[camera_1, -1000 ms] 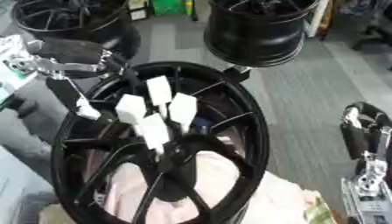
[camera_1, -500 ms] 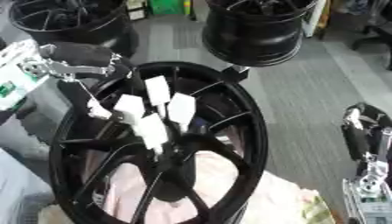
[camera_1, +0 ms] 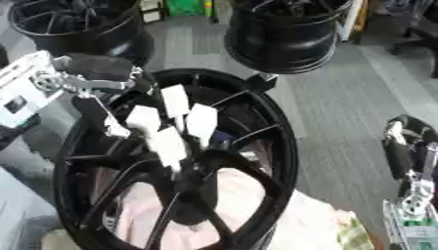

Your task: Pull the pin out of the wheel hub.

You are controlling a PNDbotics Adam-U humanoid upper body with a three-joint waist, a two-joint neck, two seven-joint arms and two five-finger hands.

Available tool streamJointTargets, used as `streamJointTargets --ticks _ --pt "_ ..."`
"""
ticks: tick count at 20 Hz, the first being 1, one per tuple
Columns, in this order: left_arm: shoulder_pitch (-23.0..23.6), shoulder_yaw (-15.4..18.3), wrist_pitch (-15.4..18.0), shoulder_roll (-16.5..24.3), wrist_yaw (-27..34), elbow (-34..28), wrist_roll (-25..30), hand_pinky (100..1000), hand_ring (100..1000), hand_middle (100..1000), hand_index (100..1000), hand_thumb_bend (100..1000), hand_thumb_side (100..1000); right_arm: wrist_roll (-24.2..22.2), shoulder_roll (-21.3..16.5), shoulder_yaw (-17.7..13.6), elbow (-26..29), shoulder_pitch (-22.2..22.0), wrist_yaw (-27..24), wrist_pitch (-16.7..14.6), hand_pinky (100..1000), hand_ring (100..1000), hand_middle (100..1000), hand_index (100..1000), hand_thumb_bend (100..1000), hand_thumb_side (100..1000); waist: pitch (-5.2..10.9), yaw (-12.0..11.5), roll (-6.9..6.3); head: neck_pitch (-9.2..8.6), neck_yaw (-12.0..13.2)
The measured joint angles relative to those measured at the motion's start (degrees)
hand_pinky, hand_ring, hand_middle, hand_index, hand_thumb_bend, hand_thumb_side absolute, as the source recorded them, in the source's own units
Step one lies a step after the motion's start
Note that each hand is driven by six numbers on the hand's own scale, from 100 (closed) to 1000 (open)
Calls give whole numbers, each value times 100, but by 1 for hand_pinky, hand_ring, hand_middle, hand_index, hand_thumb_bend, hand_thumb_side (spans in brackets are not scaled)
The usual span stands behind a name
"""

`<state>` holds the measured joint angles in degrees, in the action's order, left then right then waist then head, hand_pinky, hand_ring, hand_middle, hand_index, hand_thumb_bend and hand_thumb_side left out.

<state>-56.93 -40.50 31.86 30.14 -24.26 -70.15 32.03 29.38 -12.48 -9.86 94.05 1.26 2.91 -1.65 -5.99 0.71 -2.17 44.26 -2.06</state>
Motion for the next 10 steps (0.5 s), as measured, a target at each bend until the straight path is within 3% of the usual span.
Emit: streamJointTargets --ticks 9,10 --pt "39 -21 0 0 65 -5 0 588 467 471 656 257 387 0 0 0 -28 0 0 0 501 633 676 735 100 527 3 -2 -3 0 5" --pt "41 -19 0 0 102 -5 0 573 443 443 623 191 320 0 0 0 -28 0 0 0 501 633 676 735 100 527 3 -3 -2 0 5"
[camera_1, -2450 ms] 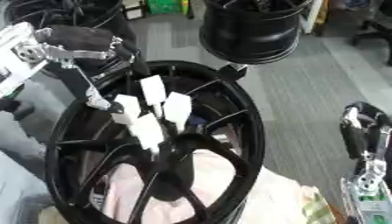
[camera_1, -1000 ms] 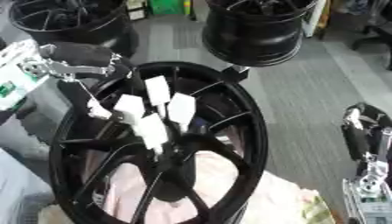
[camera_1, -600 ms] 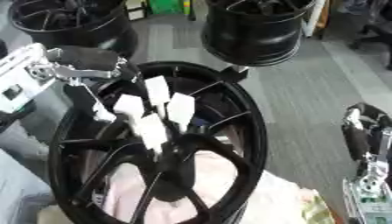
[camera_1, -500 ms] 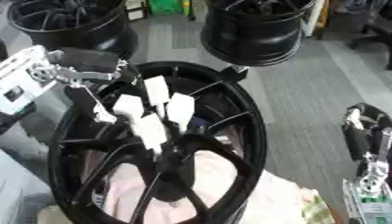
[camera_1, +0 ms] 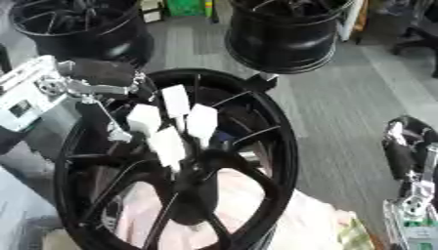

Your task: Pull the pin out of the wheel hub.

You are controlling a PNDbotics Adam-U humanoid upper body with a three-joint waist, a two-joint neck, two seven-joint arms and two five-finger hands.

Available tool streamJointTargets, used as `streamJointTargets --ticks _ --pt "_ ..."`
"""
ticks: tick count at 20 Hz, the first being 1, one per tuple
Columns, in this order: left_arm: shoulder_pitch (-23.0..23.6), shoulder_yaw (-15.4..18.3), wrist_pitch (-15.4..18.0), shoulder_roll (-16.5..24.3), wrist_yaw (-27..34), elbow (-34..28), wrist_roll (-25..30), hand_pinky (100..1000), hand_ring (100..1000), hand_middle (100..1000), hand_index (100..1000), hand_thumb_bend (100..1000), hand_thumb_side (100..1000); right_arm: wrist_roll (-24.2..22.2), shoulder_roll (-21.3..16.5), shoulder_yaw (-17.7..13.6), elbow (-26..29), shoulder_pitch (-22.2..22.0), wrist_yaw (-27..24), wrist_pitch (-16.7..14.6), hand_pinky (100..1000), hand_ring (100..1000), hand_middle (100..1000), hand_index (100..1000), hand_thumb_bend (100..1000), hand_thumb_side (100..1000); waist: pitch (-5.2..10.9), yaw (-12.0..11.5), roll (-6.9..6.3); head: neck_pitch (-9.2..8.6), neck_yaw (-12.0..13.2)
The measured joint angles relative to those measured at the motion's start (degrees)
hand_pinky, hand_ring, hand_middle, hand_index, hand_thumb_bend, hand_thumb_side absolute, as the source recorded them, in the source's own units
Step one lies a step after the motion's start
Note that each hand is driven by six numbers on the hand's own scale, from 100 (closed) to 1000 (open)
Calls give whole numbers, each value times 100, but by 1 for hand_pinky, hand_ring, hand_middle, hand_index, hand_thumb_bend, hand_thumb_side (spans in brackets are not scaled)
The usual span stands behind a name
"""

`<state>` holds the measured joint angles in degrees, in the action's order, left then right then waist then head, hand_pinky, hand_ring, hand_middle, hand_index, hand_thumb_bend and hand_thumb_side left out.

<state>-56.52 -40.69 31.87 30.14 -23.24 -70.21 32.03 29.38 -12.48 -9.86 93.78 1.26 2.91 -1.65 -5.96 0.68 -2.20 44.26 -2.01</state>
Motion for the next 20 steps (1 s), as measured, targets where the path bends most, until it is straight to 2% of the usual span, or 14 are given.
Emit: streamJointTargets --ticks 5,12,16,20 --pt "4 123 0 8 299 -1 0 563 419 413 593 100 230 0 0 0 -1 0 0 0 501 633 676 735 100 529 0 -4 2 0 0" --pt "-68 399 0 169 730 -41 0 576 423 416 598 100 236 0 0 0 -1 -2 0 0 501 633 676 735 100 530 12 -13 8 0 1" --pt "-136 771 0 456 1023 -76 0 587 428 421 606 105 238 0 0 -2 -2 -11 0 0 501 633 676 735 100 530 32 -45 5 0 1" --pt "-93 1371 0 847 1248 -19 0 595 432 426 614 138 236 1 0 -3 -6 -31 0 -1 501 633 676 735 100 530 46 -111 -13 0 0"
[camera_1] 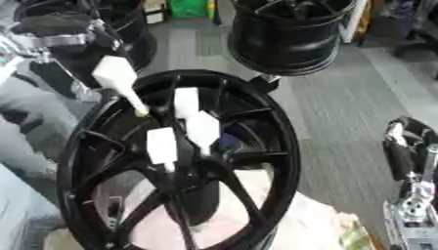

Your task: Pull the pin out of the wheel hub.

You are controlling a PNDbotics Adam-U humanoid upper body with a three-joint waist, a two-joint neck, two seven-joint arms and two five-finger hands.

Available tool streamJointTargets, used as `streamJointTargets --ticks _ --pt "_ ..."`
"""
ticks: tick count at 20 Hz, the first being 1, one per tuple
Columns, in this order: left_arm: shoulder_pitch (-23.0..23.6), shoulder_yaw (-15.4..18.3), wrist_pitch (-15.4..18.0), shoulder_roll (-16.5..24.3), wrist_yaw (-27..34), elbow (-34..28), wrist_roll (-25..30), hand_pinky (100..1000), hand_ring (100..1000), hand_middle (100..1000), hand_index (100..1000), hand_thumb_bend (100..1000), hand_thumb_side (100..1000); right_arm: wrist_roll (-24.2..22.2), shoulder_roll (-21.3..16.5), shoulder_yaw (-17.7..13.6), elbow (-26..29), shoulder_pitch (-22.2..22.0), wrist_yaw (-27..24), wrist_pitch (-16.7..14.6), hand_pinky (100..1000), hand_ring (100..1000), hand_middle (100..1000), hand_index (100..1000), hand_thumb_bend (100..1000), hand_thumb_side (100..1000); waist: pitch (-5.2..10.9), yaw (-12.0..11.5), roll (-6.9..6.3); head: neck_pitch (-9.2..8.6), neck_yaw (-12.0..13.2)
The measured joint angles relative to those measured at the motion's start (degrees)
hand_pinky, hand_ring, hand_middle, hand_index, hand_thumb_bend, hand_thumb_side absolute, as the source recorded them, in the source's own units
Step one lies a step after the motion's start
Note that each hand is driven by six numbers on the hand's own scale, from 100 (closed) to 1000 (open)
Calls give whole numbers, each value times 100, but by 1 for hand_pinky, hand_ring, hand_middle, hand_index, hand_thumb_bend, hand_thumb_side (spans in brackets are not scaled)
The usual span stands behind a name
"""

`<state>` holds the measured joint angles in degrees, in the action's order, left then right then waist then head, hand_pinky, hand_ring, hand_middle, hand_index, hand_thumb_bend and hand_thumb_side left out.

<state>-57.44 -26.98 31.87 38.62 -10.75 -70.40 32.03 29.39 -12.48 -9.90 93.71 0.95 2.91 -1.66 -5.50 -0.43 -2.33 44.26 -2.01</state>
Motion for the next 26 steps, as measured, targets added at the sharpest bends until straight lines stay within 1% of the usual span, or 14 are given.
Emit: streamJointTargets --ticks 3,6,9,11,13,15,16,17,18,20,22,24,26 --pt "251 588 -1 341 3 296 1 605 447 442 630 178 243 5 0 -2 -13 -2 0 -4 501 633 675 735 100 529 22 -40 -4 0 -5" --pt "623 1215 -27 637 -304 804 27 613 465 462 650 207 242 16 0 -32 -28 -7 0 -10 501 632 675 735 100 529 23 -63 1 0 -27" --pt "959 1749 -83 810 -760 1362 83 620 481 479 669 229 249 22 0 -38 -30 -28 0 -10 501 633 675 735 100 529 28 -85 19 0 -49" --pt "1127 2001 -88 828 -1188 1704 88 626 491 489 680 258 255 22 0 -37 -31 -27 0 -10 501 633 675 735 100 529 36 -107 31 0 -58" --pt "1283 2177 -29 827 -1733 1999 29 635 508 509 699 280 260 21 1 -37 -32 -27 0 -10 501 633 675 735 100 529 38 -107 37 0 -66" --pt "1440 2316 70 813 -2321 2258 -70 670 583 596 759 326 268 21 3 -39 -35 -28 0 -10 501 632 675 735 100 529 38 -103 51 0 -67" --pt "1508 2386 135 799 -2627 2381 -135 709 645 672 810 350 272 22 4 -43 -40 -28 0 -10 501 633 675 735 100 529 38 -103 65 0 -67" --pt "1565 2463 210 768 -2931 2506 -210 731 684 715 841 364 301 22 5 -50 -48 -29 0 -10 501 633 675 735 100 529 39 -102 78 0 -67" --pt "1620 2543 297 739 -3227 2636 -297 772 745 780 882 392 396 23 5 -54 -52 -29 0 -10 501 632 675 735 100 528 39 -98 87 0 -67" --pt "1712 2690 502 687 -3758 2894 -522 817 801 840 914 411 560 25 7 -67 -62 -31 0 -8 501 632 675 735 100 528 39 -89 97 0 -67" --pt "1789 2799 585 637 -4154 3128 -921 850 842 892 932 419 654 29 10 -69 -64 -32 0 -3 501 632 675 735 100 528 39 -83 104 0 -67" --pt "1854 2880 573 599 -4399 3298 -1361 859 849 904 934 411 677 31 12 -69 -64 -32 -1 -2 501 632 674 735 100 528 39 -81 106 0 -67" --pt "1916 2944 546 569 -4509 3387 -1704 853 839 892 927 370 645 31 13 -69 -64 -32 -1 -2 501 632 674 735 100 528 39 -82 112 0 -68"
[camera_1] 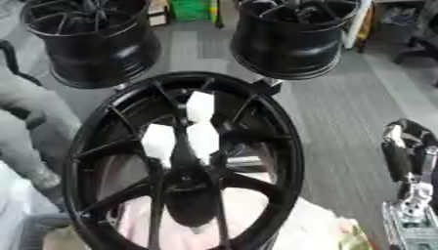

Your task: Pull the pin out of the wheel hub.

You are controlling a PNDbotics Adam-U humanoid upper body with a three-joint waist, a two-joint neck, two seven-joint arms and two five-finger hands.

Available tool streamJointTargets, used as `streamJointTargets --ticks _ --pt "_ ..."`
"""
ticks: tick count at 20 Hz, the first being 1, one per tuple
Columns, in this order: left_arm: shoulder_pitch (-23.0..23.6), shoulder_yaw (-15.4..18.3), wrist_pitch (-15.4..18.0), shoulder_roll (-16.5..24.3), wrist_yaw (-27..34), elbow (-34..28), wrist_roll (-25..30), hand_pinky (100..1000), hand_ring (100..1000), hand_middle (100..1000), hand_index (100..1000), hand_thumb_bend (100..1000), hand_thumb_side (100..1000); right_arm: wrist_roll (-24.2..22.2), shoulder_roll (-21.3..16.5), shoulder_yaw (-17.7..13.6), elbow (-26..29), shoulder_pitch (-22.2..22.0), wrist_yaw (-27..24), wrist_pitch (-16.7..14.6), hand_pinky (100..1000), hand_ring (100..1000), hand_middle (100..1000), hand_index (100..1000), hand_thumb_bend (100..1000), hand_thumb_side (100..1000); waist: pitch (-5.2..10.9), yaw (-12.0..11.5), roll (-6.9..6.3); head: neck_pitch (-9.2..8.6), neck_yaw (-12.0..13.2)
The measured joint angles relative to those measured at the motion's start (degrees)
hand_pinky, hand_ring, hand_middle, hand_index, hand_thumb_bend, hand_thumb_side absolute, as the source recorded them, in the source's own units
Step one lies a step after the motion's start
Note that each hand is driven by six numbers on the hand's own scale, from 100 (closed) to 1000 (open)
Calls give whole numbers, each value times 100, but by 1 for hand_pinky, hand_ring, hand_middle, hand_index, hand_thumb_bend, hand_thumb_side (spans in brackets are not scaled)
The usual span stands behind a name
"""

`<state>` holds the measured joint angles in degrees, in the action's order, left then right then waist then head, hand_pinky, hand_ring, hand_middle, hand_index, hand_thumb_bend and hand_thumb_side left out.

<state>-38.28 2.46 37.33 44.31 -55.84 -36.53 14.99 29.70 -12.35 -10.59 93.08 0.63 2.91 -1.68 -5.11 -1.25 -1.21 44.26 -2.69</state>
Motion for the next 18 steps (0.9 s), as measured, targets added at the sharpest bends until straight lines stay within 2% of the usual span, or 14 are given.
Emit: streamJointTargets --ticks 3,6,8,9,13,18 --pt "108 97 -25 -9 54 27 -282 831 803 847 904 252 576 1 1 -1 0 0 0 0 501 632 674 735 100 527 0 -2 14 0 -1" --pt "268 233 -35 -36 490 -62 -344 810 770 807 871 100 578 5 2 -2 0 0 0 -1 501 632 674 735 100 525 0 -9 20 0 -2" --pt "418 327 -33 -90 1038 -244 -261 804 760 795 859 100 586 11 2 -5 0 0 0 -5 501 632 674 735 100 525 -1 -16 24 0 -7" --pt "500 366 -37 -116 1368 -377 -174 792 742 776 840 100 621 13 2 -8 0 1 0 -5 501 632 674 735 100 524 -1 -20 25 0 -8" --pt "889 530 -152 -265 2968 -1131 357 771 703 738 805 100 672 27 2 -38 0 14 0 4 502 633 674 736 100 521 -8 -42 36 0 -23" --pt "1400 798 -705 -556 4736 -2401 1008 761 678 712 783 100 711 47 -63 -75 6 98 14 37 502 632 674 736 100 517 -24 -93 111 0 -60"
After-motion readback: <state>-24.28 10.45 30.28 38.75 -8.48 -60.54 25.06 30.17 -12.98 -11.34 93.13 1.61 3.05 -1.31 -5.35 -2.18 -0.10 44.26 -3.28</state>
